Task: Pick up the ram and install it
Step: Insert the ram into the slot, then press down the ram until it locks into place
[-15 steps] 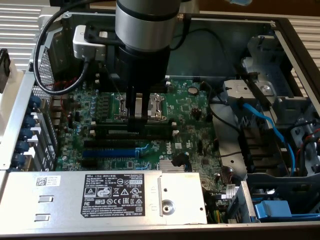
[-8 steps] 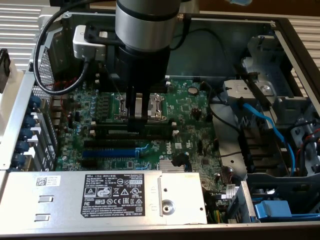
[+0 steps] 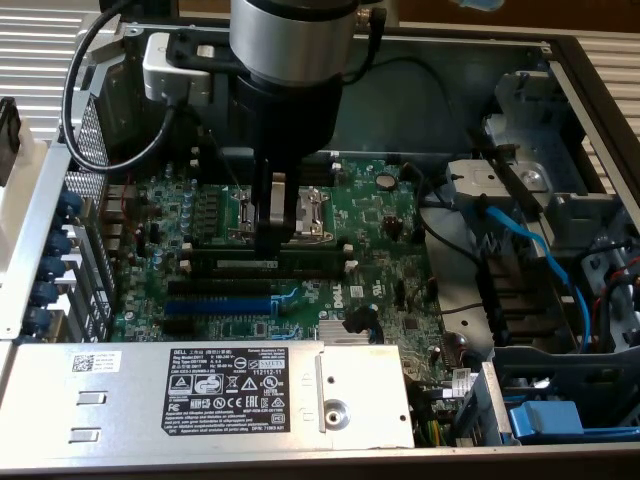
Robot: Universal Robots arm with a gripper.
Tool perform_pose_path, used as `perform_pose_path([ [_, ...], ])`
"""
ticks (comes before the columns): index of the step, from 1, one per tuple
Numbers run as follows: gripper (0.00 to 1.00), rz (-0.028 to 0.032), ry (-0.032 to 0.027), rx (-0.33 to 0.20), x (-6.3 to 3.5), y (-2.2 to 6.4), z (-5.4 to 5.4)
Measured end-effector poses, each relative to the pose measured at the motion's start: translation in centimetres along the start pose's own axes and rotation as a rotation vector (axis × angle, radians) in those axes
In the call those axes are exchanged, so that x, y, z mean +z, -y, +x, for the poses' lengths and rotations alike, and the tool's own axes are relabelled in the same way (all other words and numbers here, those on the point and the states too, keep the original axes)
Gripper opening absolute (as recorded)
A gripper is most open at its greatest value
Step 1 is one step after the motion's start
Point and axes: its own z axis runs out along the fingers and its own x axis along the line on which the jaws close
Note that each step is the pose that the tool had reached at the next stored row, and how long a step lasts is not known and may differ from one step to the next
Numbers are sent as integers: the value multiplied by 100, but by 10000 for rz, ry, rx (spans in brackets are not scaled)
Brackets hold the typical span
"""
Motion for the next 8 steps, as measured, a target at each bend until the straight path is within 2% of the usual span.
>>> perform_pose_path([
  [8, 27, 0, -1, 0, 0, 0, 0],
])
